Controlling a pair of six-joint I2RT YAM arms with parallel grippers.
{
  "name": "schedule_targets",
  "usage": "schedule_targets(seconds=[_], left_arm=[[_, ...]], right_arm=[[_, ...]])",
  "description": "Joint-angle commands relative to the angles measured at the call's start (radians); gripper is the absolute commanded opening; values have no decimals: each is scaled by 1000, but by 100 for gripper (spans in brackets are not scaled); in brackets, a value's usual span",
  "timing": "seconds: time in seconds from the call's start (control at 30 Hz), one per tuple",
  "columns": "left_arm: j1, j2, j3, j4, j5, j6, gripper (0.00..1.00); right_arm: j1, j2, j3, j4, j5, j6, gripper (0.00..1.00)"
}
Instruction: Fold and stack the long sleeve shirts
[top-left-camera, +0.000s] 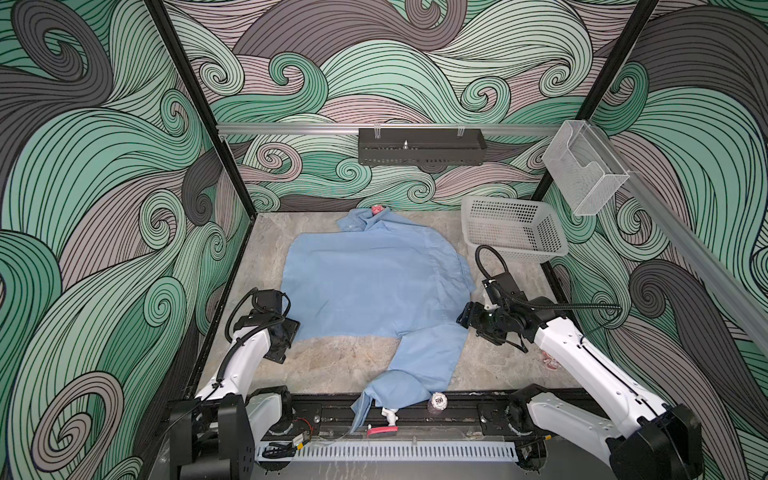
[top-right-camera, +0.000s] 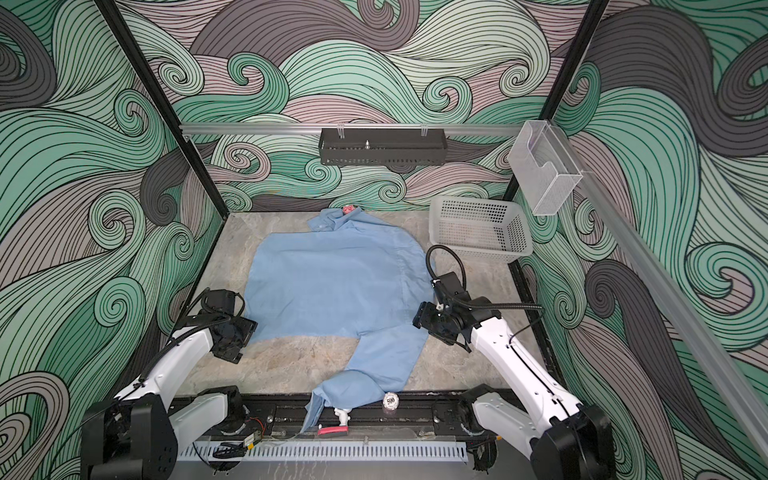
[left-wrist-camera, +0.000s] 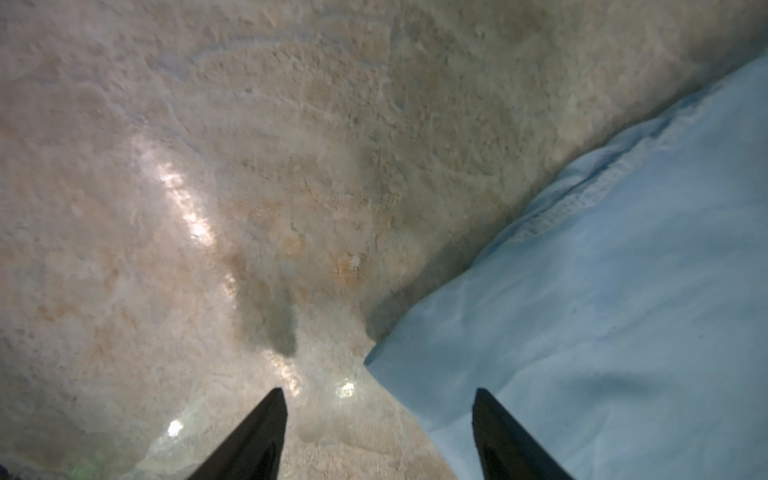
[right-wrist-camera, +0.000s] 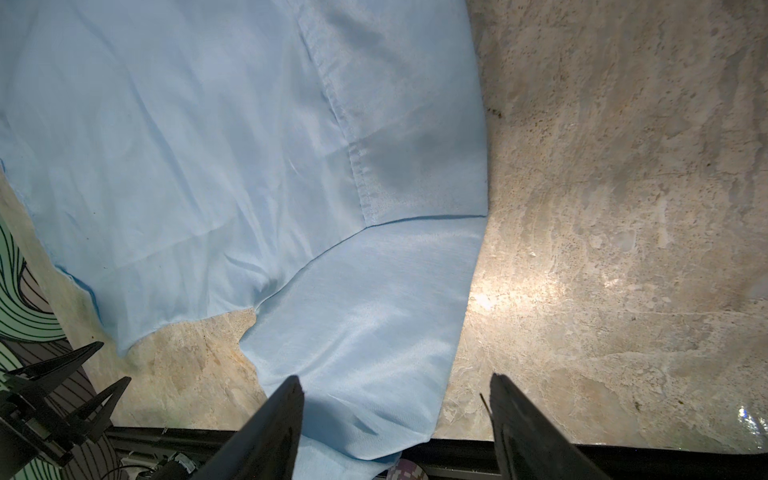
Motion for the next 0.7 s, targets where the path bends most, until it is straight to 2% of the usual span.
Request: schedule_targets(seconds=[0.0, 0.1, 0.17, 0.23, 0.33, 0.37, 0.53, 0.67], left_arm=[[15, 47, 2, 56, -34, -20, 65], [26, 95, 11, 88, -37, -11, 54], [33, 124, 15, 112, -32, -2, 43], [41, 154, 28, 125, -20, 7, 30], [58, 183, 48, 127, 28, 40, 4], [67, 187, 53, 122, 53, 57, 0], [90, 141, 70, 84, 142, 103, 0], [92, 76, 85, 44, 159, 136, 0]], right_arm=[[1, 9, -5, -6, -13, -15, 72], [1, 17, -6, -5, -14, -15, 72], [1, 18, -6, -5, -18, -18, 72], [0, 14, -9, -10, -26, -19, 72], [0, -4, -11, -38, -46, -22, 72], [-1, -12, -14, -49, -51, -25, 72], [1, -43, -49, -111, -104, -9, 73], [19, -51, -120, -121, -137, 58, 72]])
